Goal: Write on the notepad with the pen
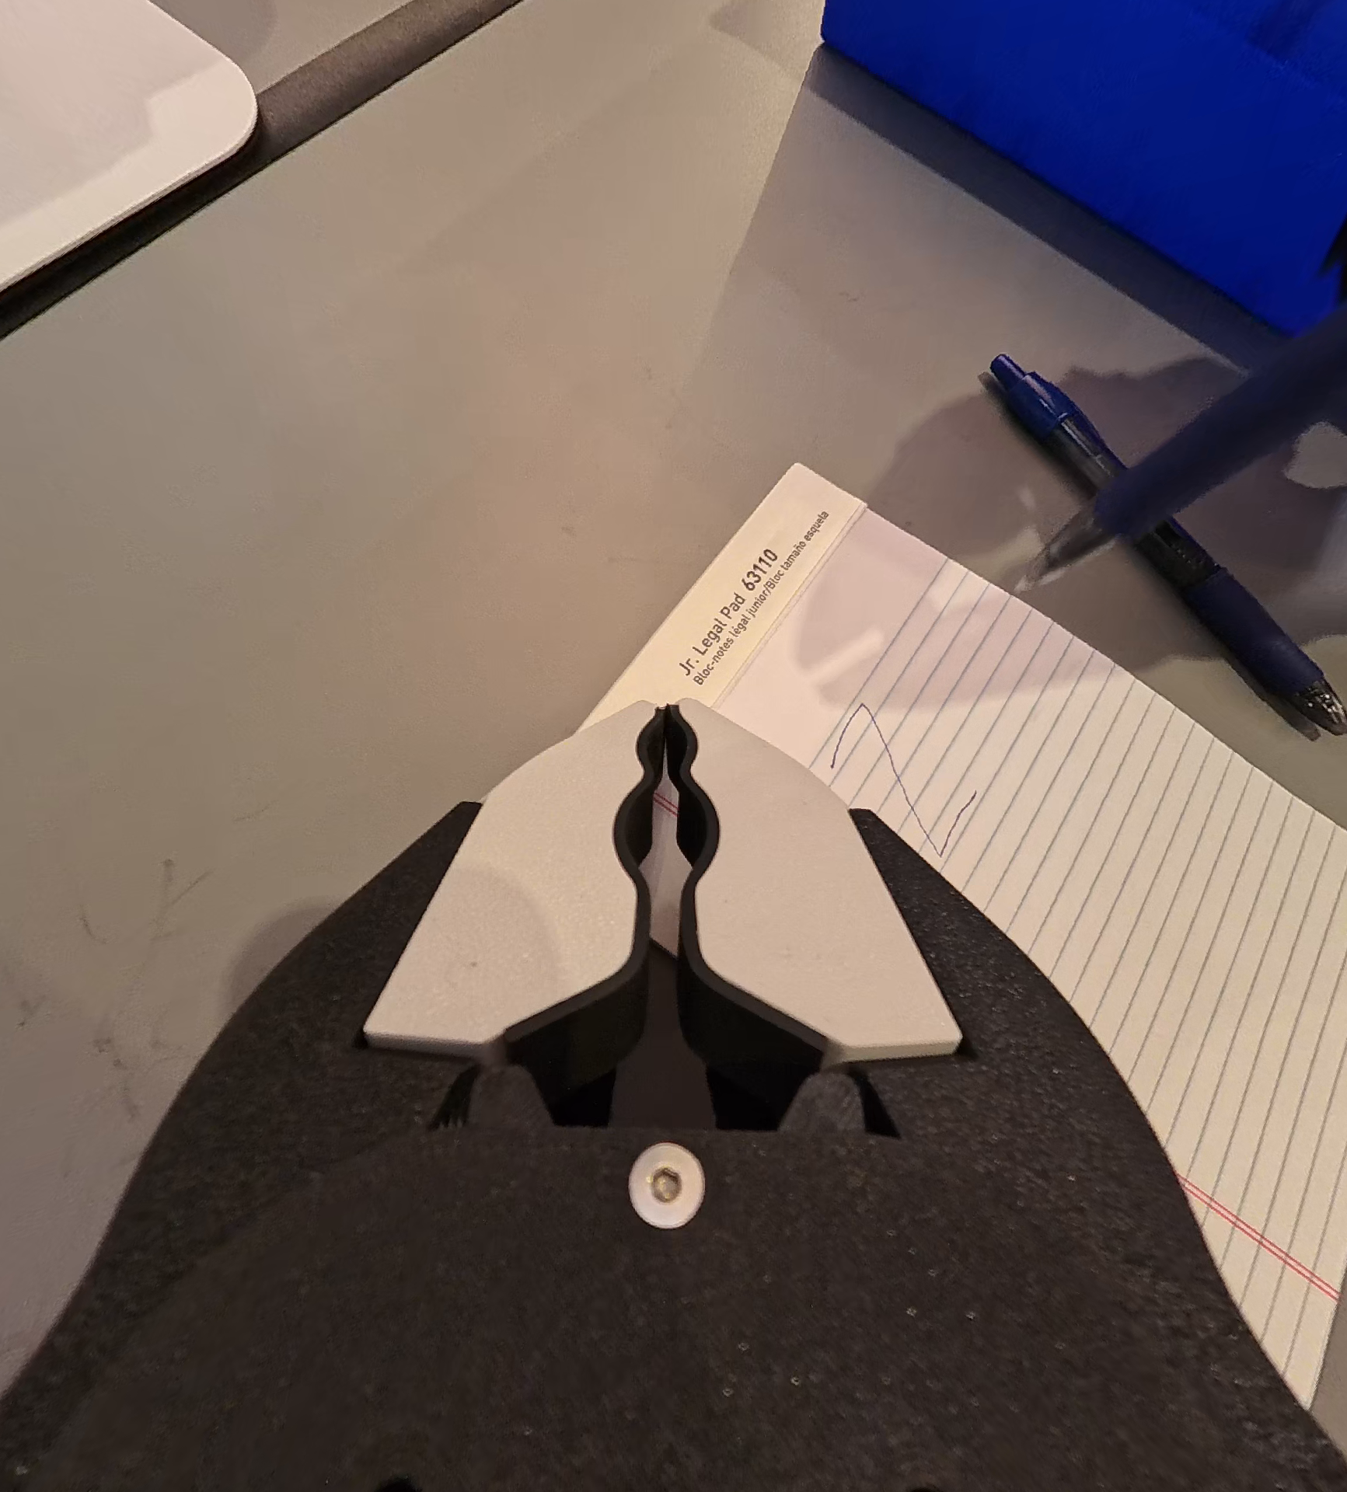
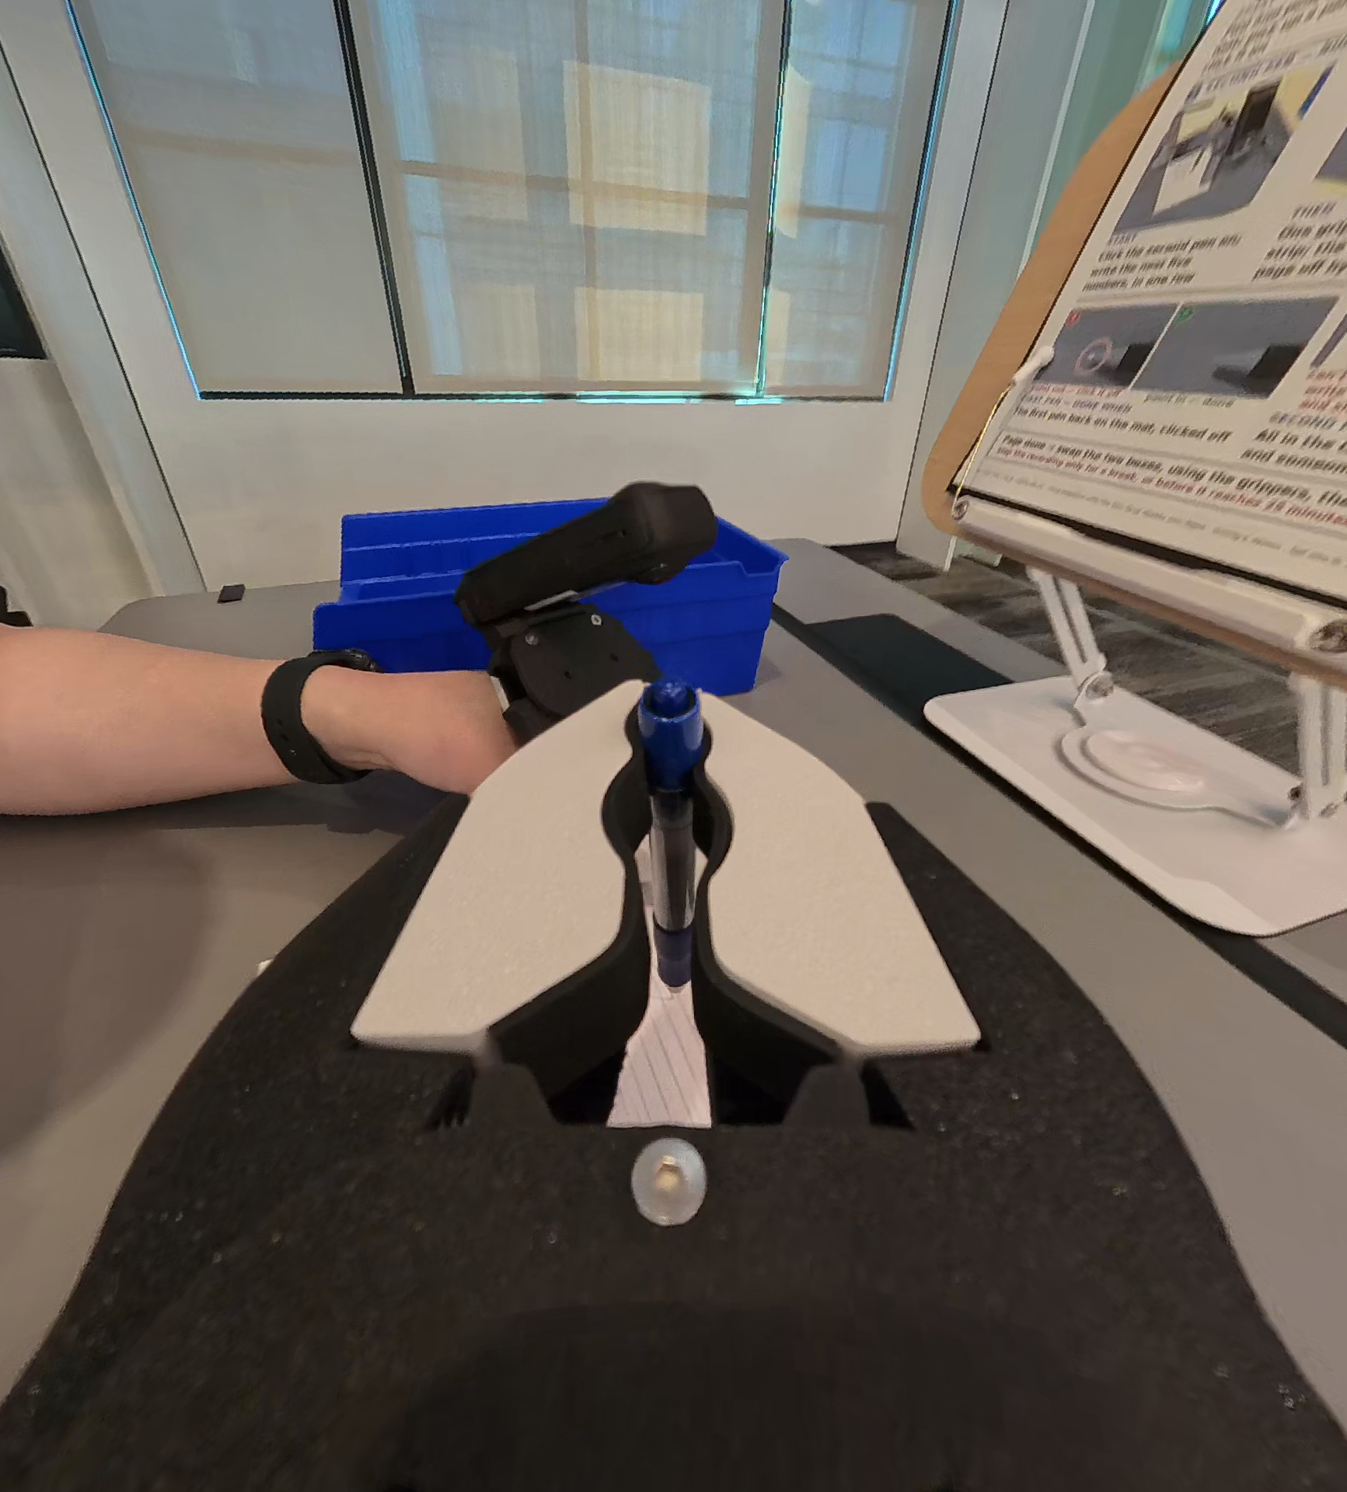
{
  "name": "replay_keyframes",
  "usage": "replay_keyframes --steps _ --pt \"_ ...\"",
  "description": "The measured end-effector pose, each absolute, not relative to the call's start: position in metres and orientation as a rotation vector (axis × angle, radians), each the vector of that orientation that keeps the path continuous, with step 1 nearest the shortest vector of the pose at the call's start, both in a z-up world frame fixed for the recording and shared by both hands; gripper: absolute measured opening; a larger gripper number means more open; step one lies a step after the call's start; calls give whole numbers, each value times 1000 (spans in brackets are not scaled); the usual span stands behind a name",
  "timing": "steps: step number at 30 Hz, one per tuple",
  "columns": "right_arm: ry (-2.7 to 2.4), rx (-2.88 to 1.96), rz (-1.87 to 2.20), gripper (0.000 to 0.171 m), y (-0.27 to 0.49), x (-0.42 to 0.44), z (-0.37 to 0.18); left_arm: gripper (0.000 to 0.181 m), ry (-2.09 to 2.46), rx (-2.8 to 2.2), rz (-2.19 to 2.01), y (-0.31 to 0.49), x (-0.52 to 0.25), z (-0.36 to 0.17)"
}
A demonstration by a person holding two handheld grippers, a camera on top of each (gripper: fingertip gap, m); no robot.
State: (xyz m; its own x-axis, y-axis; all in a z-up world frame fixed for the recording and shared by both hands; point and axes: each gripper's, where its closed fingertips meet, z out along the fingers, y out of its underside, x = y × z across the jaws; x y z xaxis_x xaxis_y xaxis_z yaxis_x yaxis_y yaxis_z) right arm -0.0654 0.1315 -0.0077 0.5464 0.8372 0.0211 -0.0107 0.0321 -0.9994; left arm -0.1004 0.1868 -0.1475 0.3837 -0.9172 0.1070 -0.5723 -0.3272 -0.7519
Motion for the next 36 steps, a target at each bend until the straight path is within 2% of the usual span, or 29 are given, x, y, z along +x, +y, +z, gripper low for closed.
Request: replay_keyframes --steps 11,36 --pt "-842 -1529 761 4 142 -78 -37 0 1274 -2022 -711 187 -100 -148" --pt "-883 -1543 743 4 151 -88 -47 0 1275 -2023 -711 187 -100 -147"
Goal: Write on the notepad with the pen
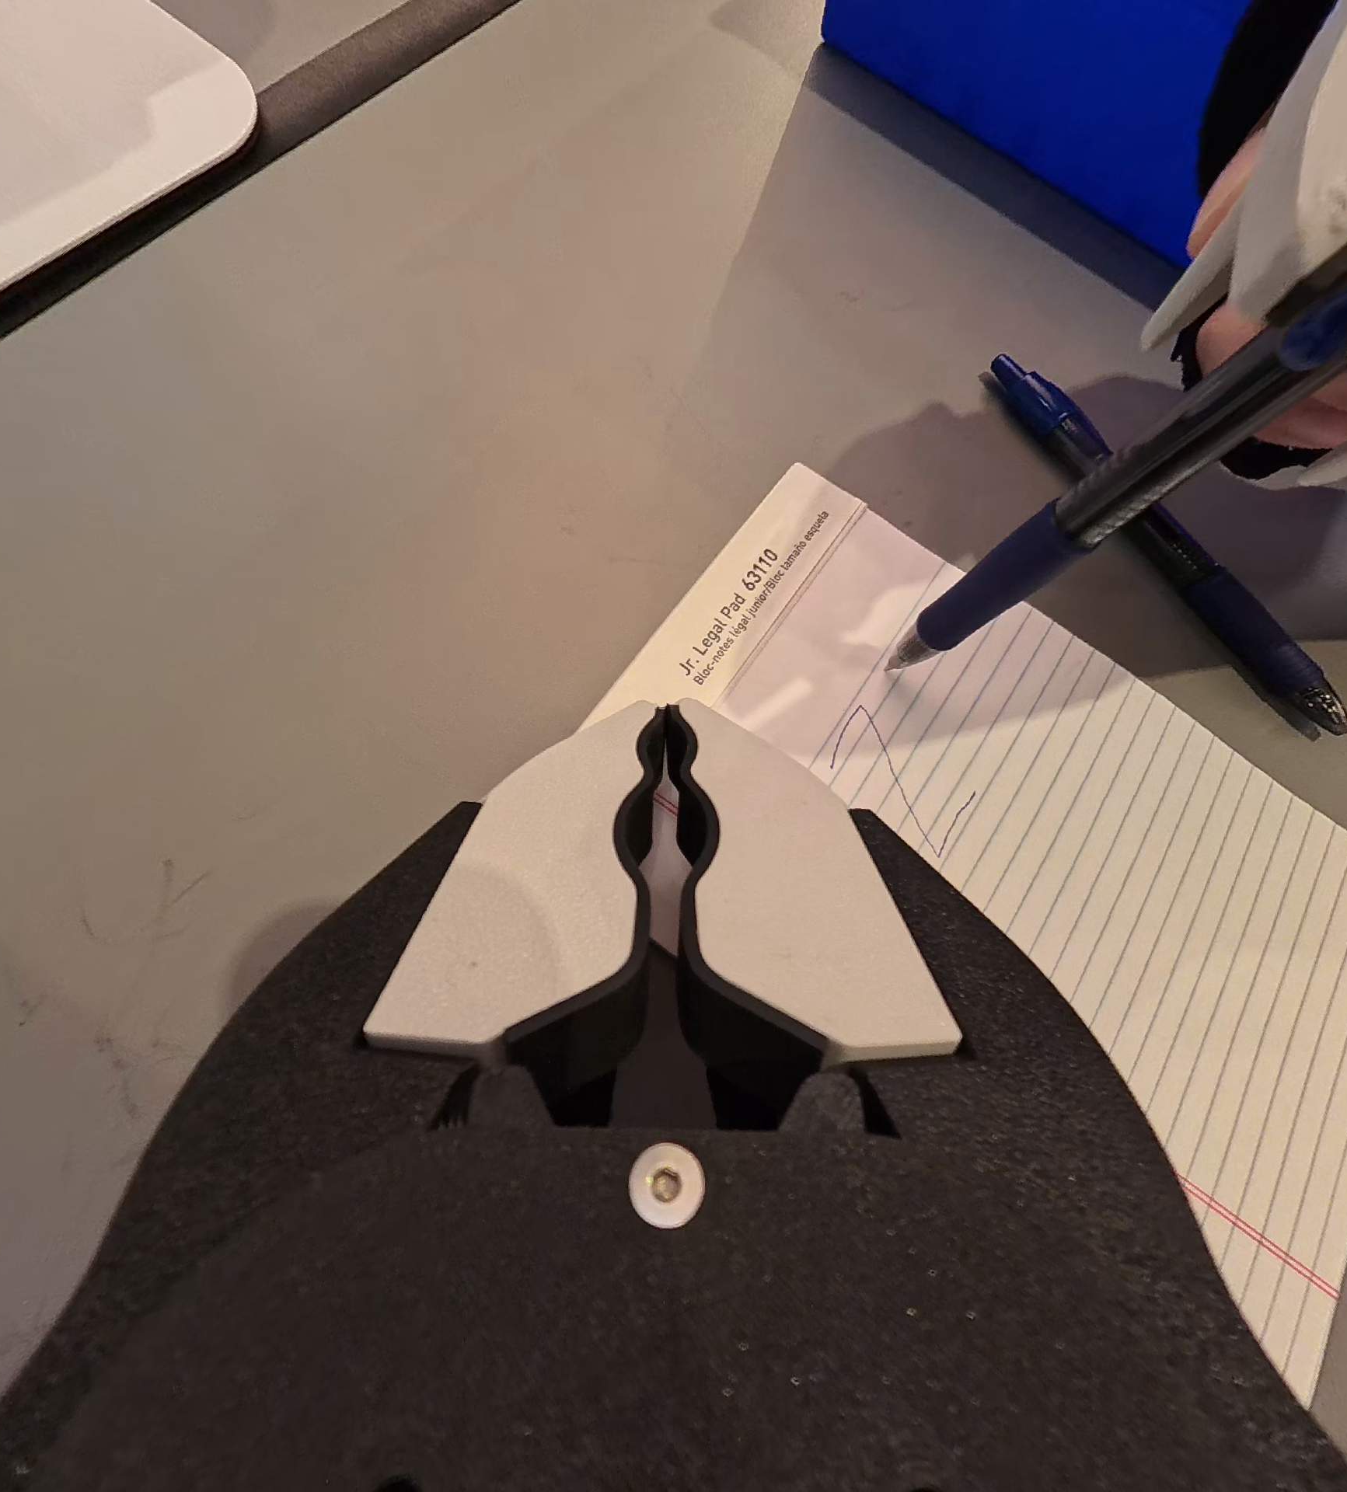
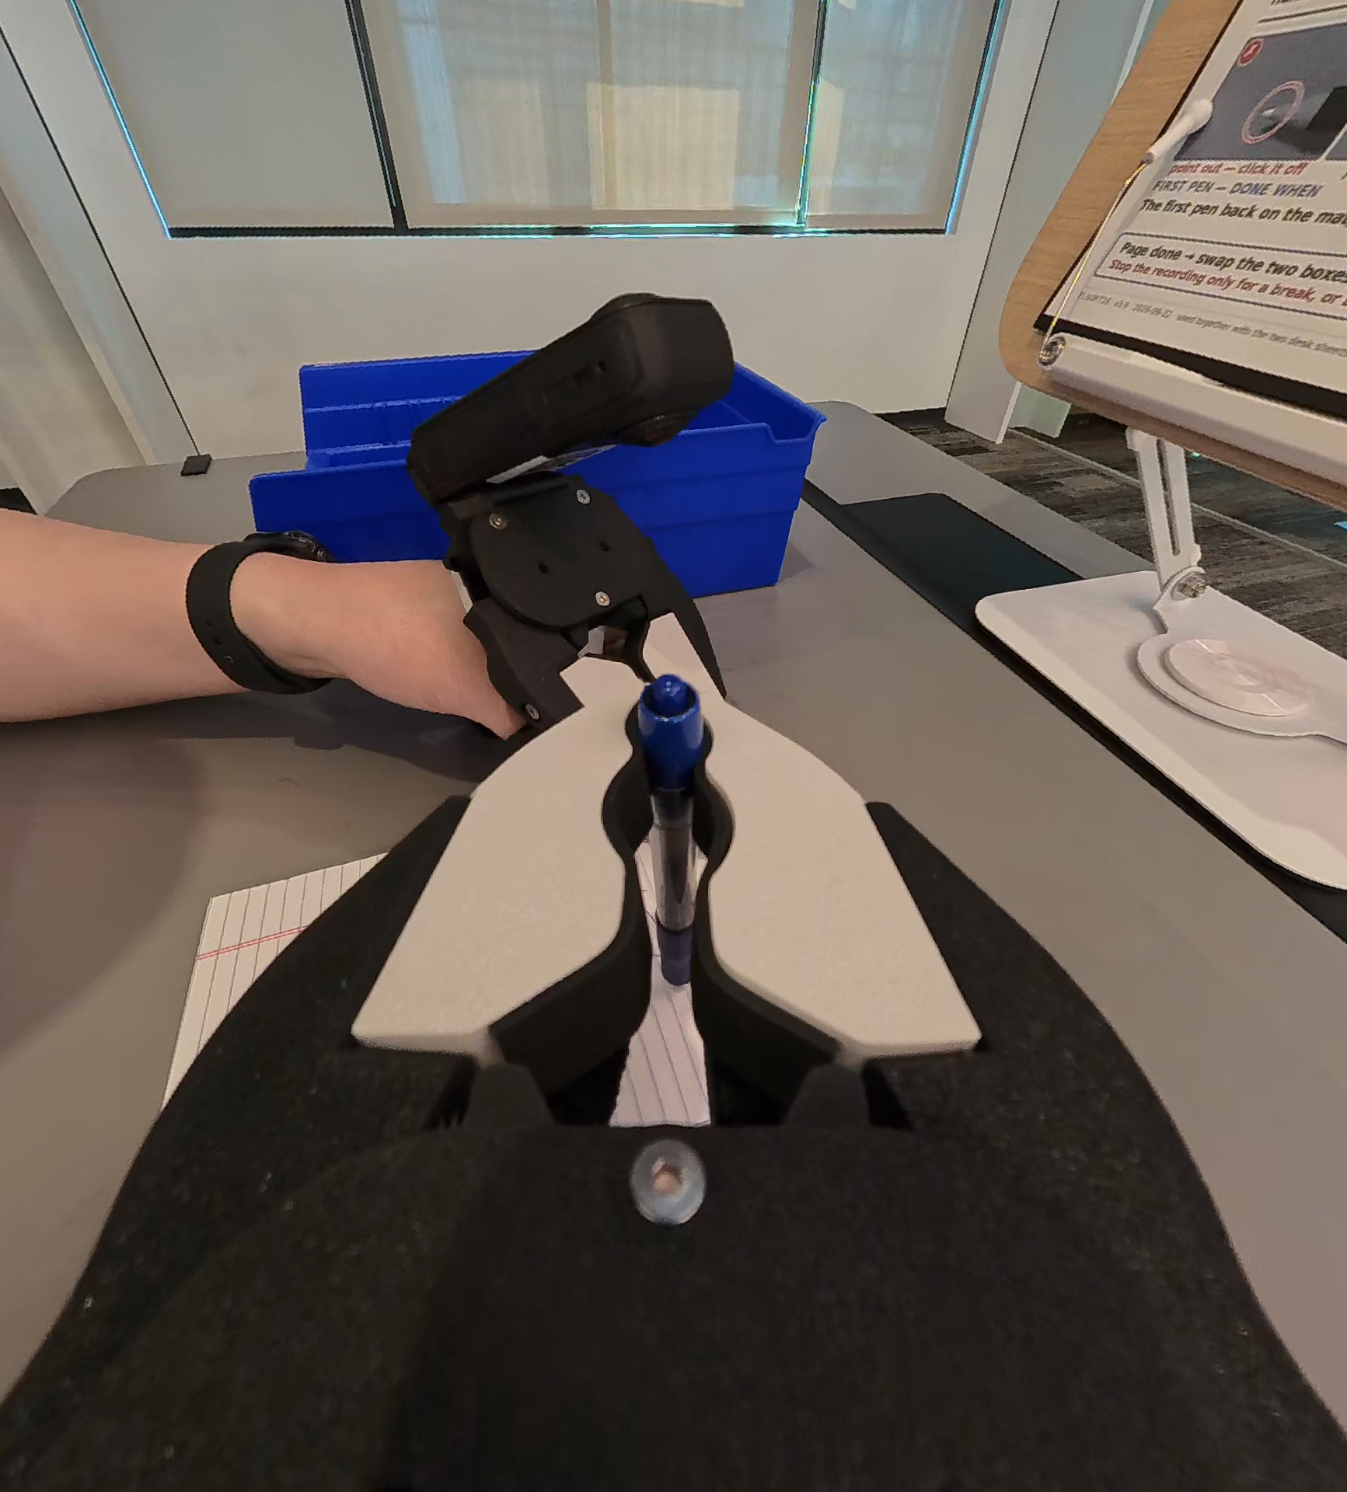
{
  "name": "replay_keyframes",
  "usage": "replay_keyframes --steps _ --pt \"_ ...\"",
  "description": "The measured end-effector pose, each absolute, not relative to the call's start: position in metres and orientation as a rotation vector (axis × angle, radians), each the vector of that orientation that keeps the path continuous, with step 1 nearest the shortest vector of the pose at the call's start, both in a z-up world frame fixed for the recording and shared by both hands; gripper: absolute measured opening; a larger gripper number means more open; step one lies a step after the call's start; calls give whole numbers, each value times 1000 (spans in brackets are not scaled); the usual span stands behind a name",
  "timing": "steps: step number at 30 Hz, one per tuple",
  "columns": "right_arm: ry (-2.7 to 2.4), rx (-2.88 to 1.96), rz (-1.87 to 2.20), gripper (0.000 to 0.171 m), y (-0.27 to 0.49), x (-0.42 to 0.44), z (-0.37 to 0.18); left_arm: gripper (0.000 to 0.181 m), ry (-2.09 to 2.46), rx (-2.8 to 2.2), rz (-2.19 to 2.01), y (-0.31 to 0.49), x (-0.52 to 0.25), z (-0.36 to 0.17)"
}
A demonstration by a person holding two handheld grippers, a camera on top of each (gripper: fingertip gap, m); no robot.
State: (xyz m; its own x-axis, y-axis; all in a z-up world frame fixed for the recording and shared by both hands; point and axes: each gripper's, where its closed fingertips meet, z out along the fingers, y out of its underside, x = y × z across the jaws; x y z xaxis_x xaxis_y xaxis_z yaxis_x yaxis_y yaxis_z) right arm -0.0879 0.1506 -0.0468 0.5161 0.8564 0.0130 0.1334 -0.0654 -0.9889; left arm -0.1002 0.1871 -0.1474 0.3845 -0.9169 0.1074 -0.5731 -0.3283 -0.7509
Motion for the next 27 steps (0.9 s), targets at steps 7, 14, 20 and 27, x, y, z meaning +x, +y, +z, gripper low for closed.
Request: replay_keyframes --steps 7,14,20,27 --pt "-908 -1546 752 4 146 -91 -48 0 1275 -2023 -711 187 -100 -148" --pt "-922 -1548 768 4 142 -93 -48 0 1275 -2023 -712 187 -100 -148" --pt "-930 -1548 791 4 138 -96 -48 0 1275 -2023 -712 187 -100 -148" --pt "-937 -1551 829 4 131 -99 -48 0 1275 -2023 -712 187 -100 -148"
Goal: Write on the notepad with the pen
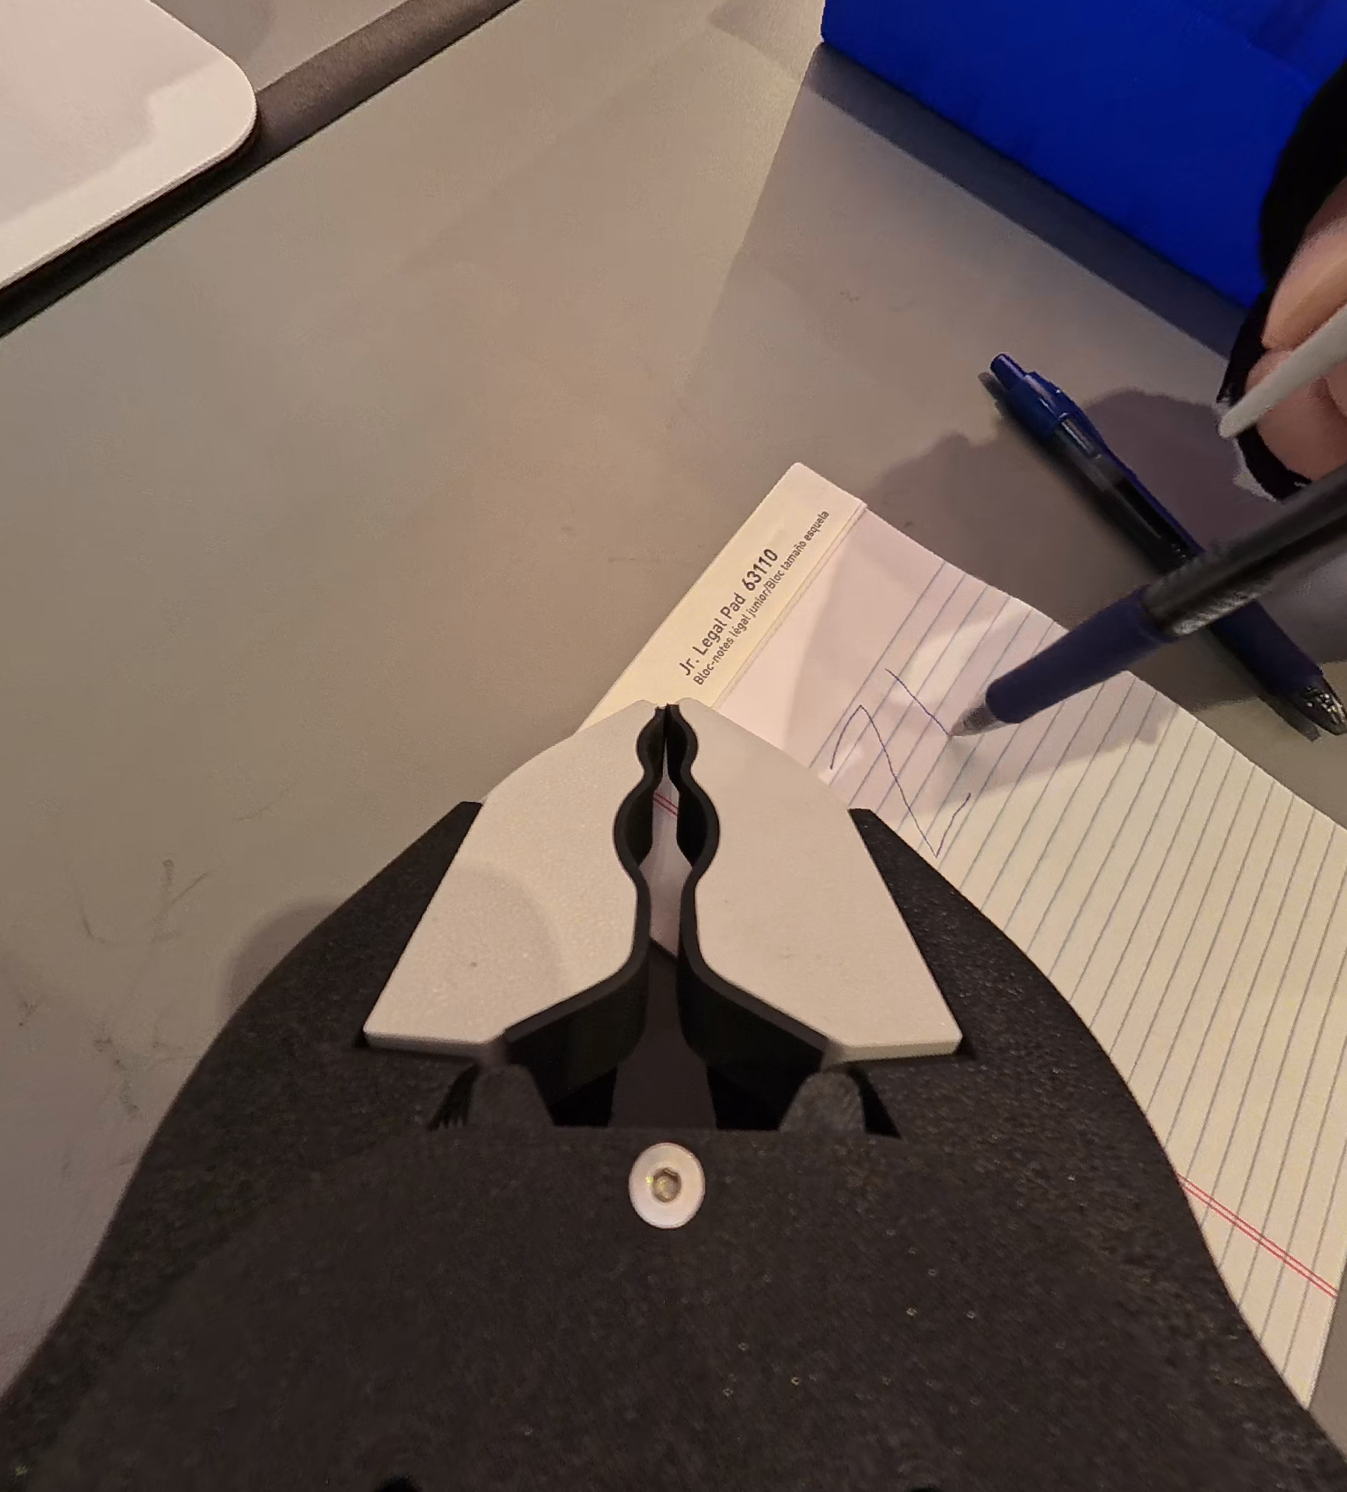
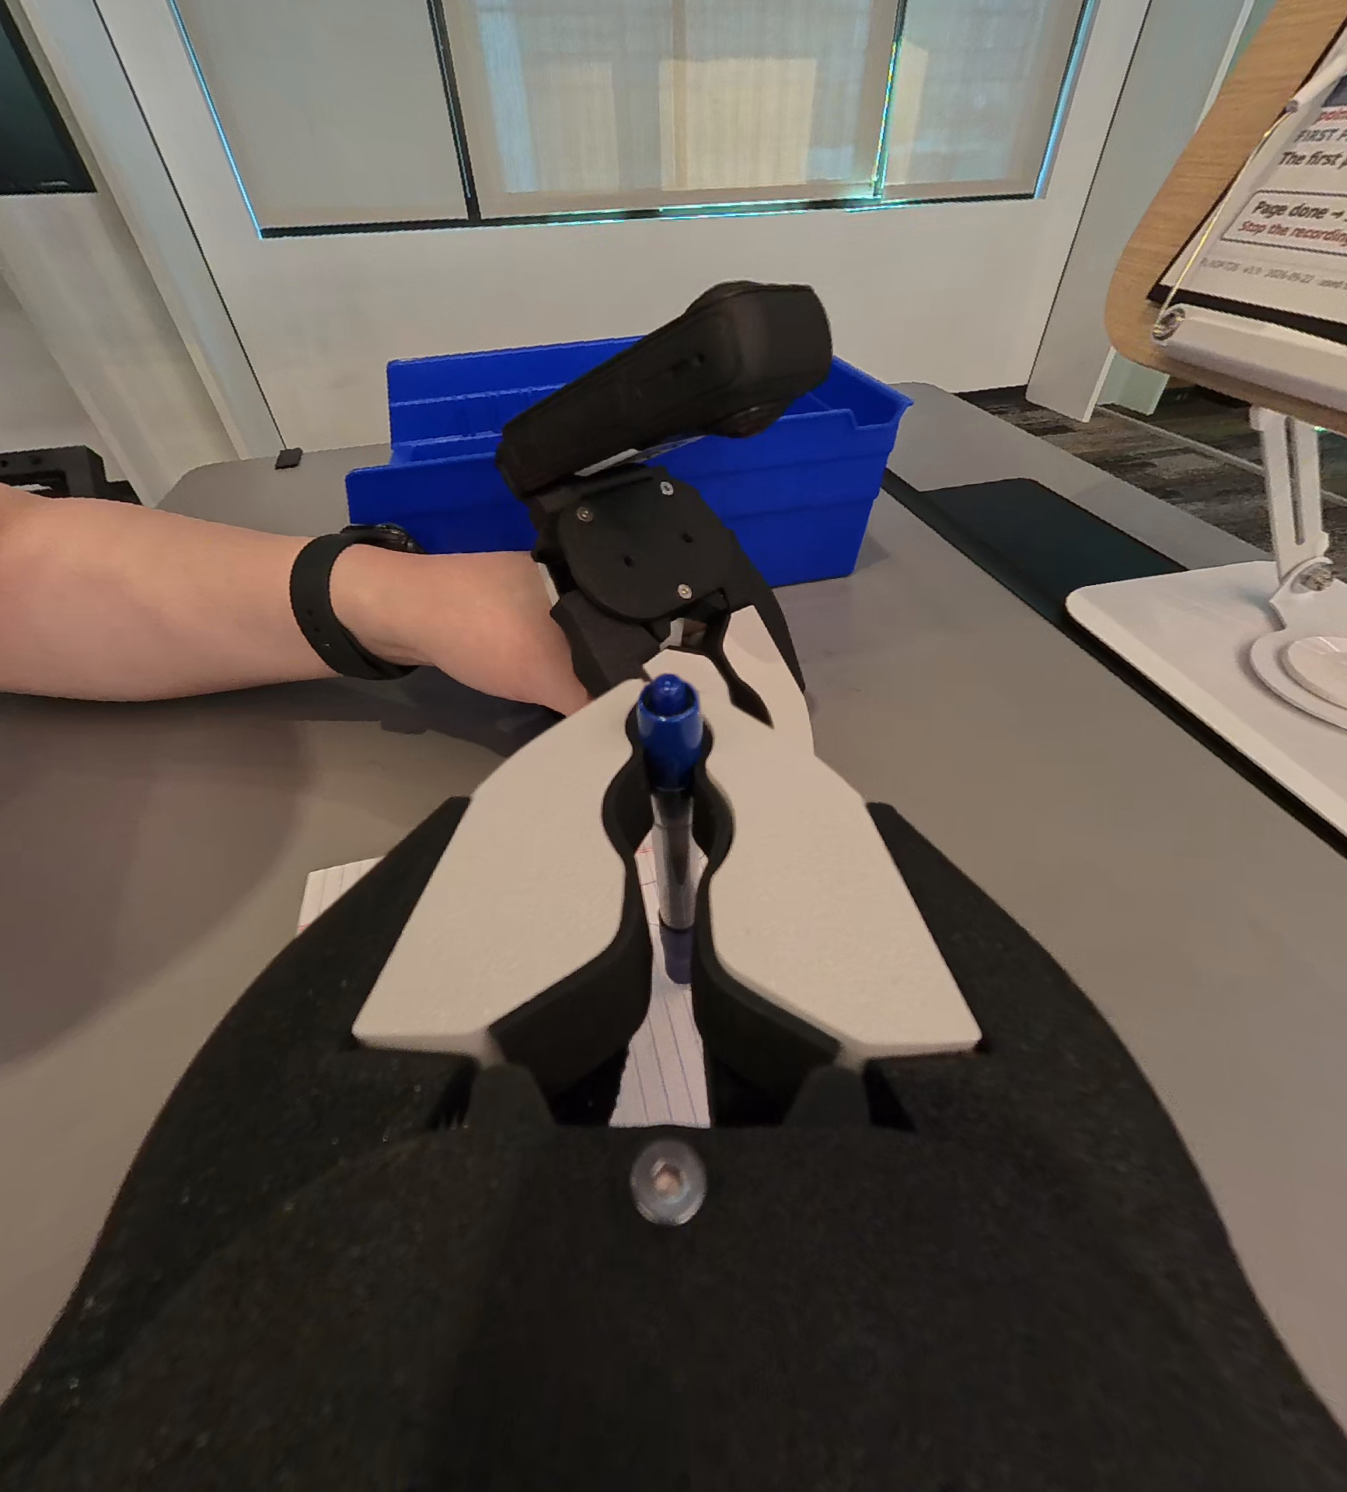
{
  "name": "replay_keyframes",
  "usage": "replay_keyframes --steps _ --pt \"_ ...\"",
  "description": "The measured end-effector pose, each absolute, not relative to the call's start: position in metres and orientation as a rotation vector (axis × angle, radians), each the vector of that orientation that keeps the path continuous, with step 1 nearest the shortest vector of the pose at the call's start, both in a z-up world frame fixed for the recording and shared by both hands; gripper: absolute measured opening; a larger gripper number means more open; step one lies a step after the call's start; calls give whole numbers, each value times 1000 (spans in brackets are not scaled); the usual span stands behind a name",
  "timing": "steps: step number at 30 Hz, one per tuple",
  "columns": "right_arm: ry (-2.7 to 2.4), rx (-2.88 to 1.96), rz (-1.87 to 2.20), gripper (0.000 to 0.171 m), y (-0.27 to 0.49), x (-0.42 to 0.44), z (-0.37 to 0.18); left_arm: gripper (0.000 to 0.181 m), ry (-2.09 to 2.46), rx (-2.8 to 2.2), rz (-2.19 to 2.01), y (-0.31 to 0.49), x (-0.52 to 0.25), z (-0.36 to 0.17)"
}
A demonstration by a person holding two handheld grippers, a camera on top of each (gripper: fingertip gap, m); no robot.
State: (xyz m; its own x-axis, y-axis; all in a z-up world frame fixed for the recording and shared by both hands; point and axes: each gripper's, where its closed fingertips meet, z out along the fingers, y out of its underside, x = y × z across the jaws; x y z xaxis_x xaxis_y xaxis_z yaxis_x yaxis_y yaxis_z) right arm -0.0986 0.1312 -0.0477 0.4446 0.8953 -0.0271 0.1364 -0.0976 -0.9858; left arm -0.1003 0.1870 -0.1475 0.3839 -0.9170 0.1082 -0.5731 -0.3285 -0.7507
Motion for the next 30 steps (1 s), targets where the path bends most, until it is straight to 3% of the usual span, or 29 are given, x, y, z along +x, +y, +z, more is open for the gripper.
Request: replay_keyframes --steps 18,23,30 --pt "-954 -1546 847 4 124 -101 -47 0 1275 -2023 -713 187 -100 -147" --pt "-840 -1444 717 4 138 -80 -23 0 1275 -2023 -712 187 -100 -148" --pt "-848 -1506 745 4 147 -82 -38 0 1275 -2023 -712 187 -100 -148"
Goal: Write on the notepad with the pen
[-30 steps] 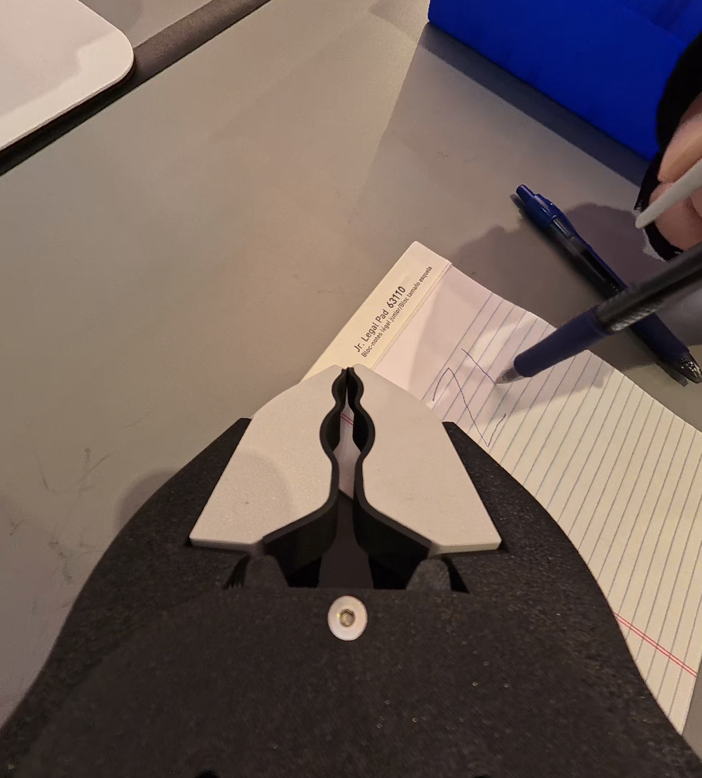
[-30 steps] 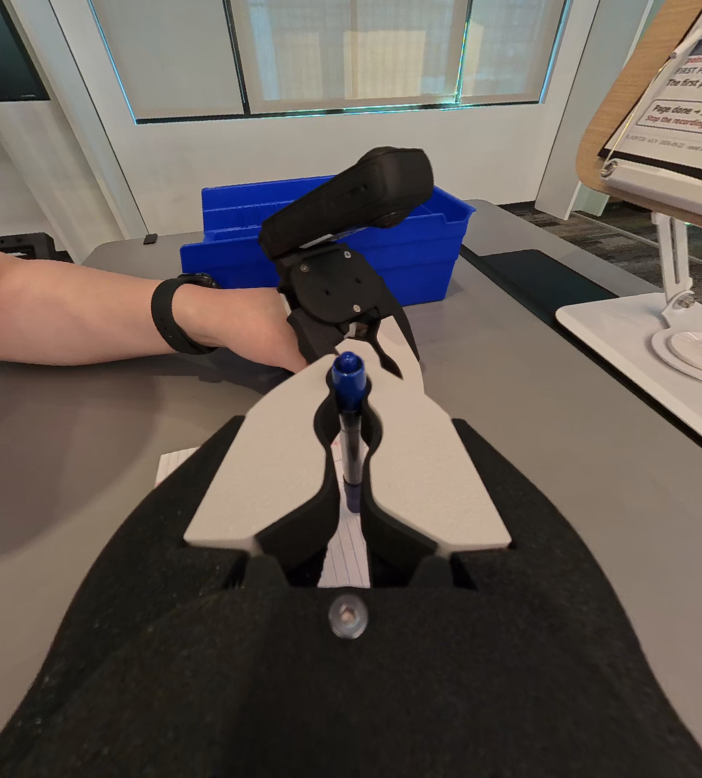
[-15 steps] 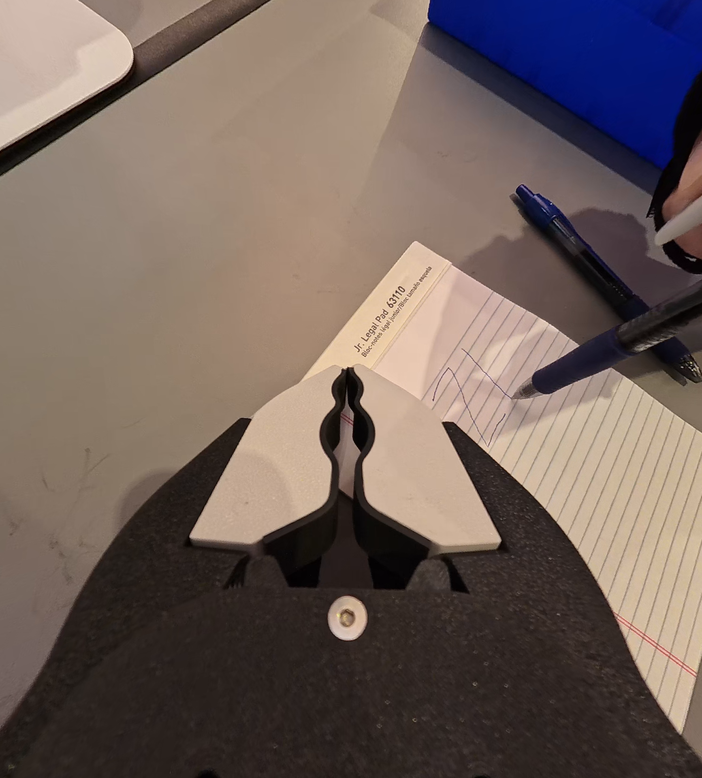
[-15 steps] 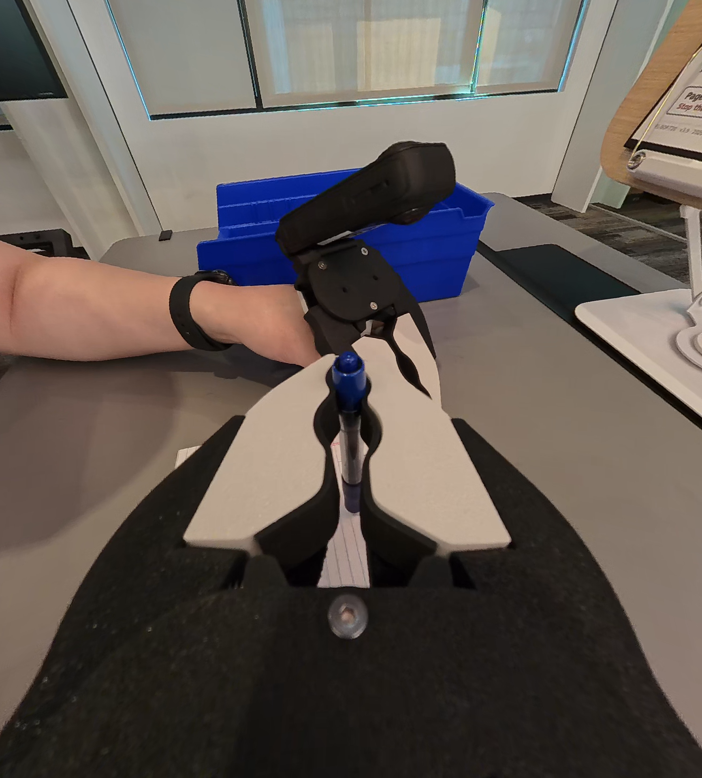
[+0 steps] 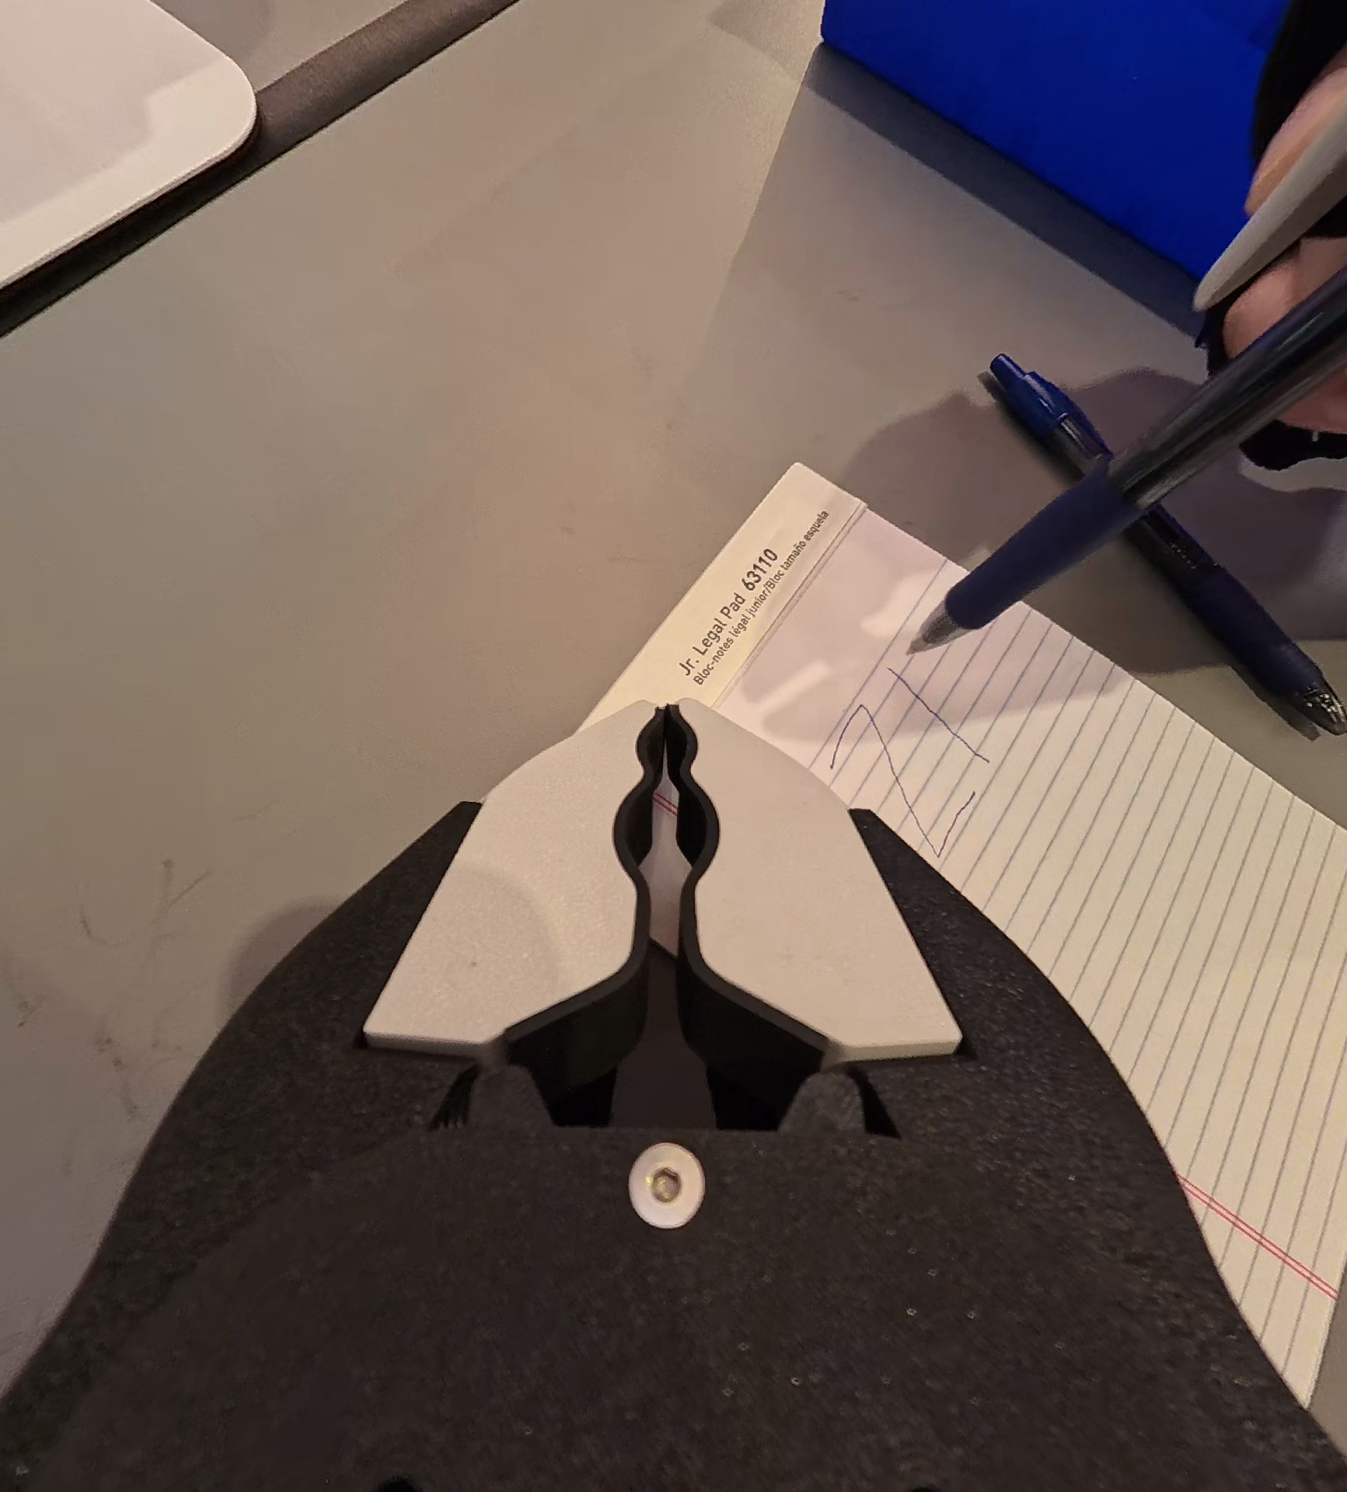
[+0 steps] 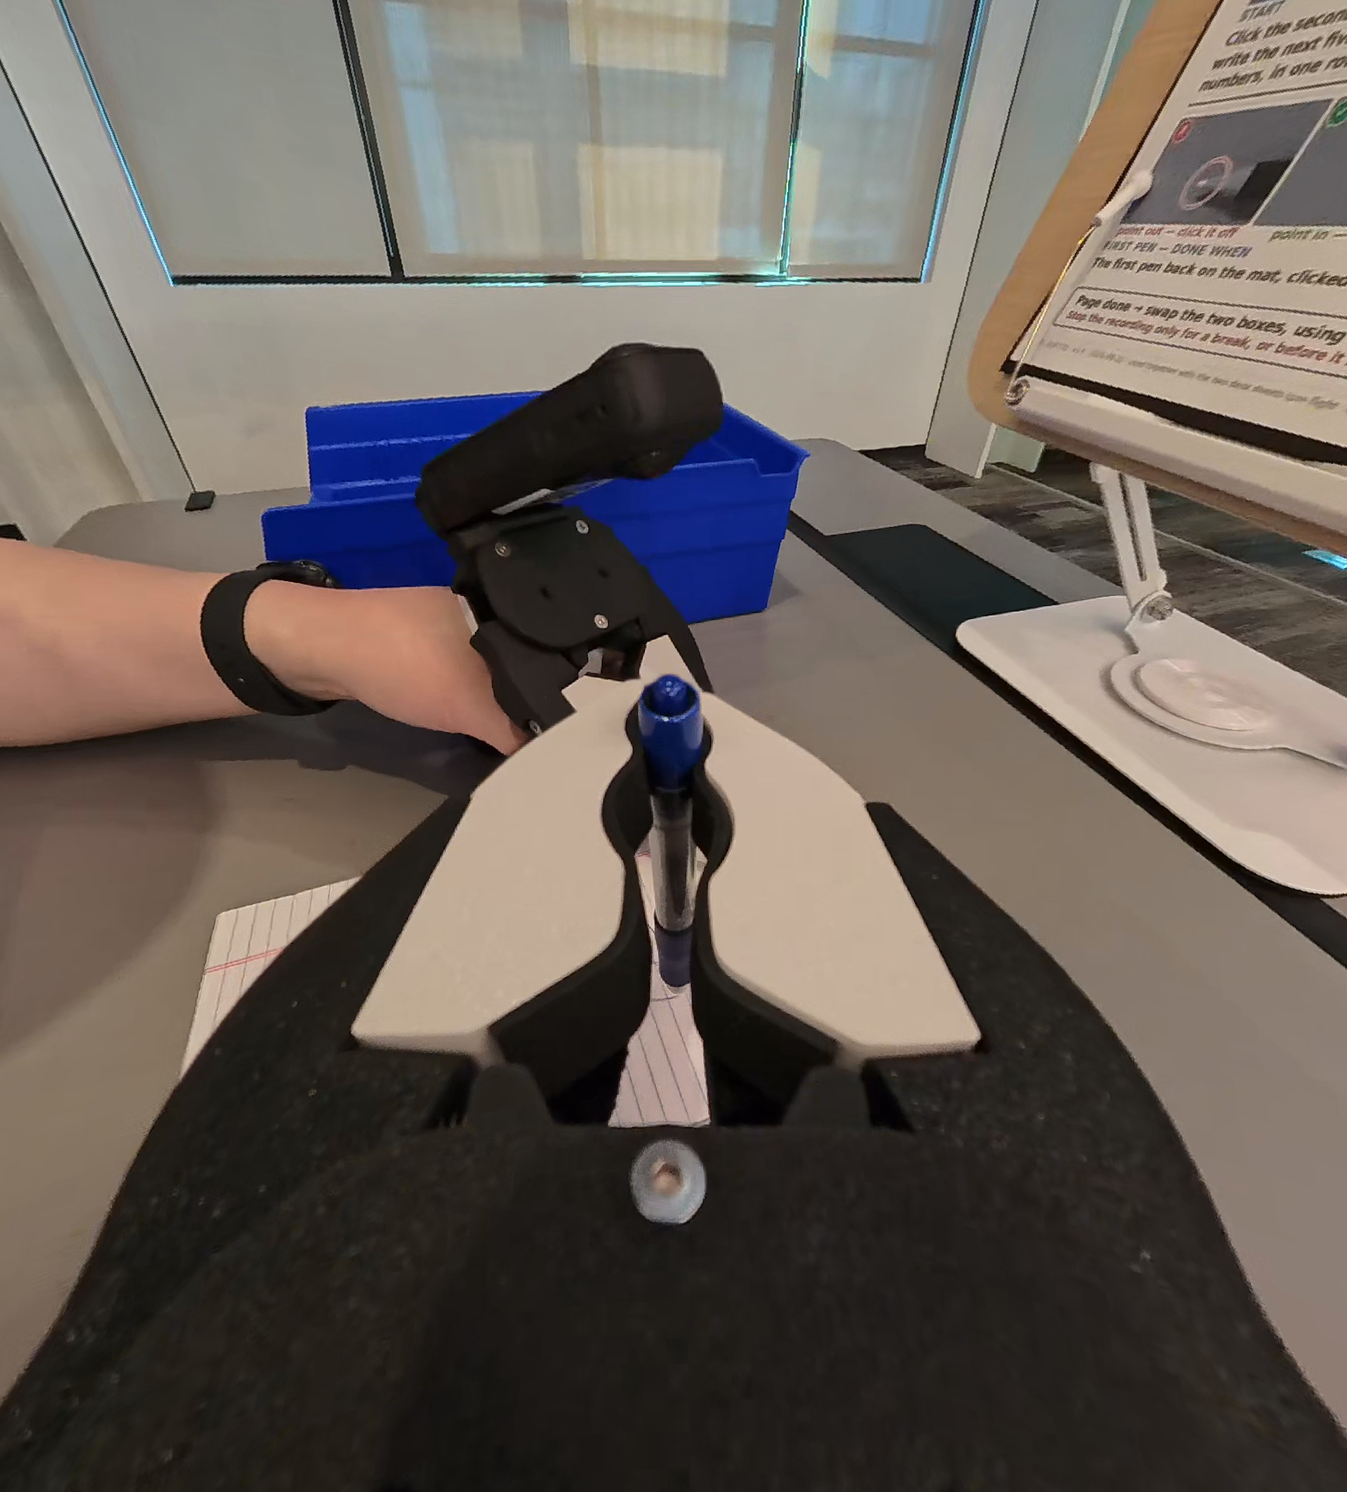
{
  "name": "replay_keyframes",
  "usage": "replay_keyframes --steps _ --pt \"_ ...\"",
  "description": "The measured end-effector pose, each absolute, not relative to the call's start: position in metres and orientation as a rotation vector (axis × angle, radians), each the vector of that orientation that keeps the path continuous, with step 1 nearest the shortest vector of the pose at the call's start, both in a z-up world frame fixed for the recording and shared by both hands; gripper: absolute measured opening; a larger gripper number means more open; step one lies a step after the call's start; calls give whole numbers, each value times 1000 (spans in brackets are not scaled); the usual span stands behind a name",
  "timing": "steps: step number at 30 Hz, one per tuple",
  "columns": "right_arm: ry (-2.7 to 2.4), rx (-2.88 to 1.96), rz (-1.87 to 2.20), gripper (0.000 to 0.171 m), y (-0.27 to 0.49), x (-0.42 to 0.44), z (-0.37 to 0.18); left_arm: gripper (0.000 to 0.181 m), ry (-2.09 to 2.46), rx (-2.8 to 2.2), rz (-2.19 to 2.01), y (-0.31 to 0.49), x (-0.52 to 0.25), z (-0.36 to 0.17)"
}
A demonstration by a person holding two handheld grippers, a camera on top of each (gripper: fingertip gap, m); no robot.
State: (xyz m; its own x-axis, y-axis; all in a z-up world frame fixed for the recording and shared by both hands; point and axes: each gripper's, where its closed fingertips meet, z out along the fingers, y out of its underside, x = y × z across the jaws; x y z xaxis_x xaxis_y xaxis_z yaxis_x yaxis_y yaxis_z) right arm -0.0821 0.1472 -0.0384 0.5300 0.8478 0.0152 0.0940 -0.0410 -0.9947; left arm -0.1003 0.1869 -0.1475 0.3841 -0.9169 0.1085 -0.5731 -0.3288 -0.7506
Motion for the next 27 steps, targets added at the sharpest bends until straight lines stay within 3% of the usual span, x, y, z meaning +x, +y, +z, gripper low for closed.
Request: replay_keyframes --steps 27 --pt "-886 -1577 776 4 141 -83 -49 0 1275 -2023 -713 187 -100 -148"
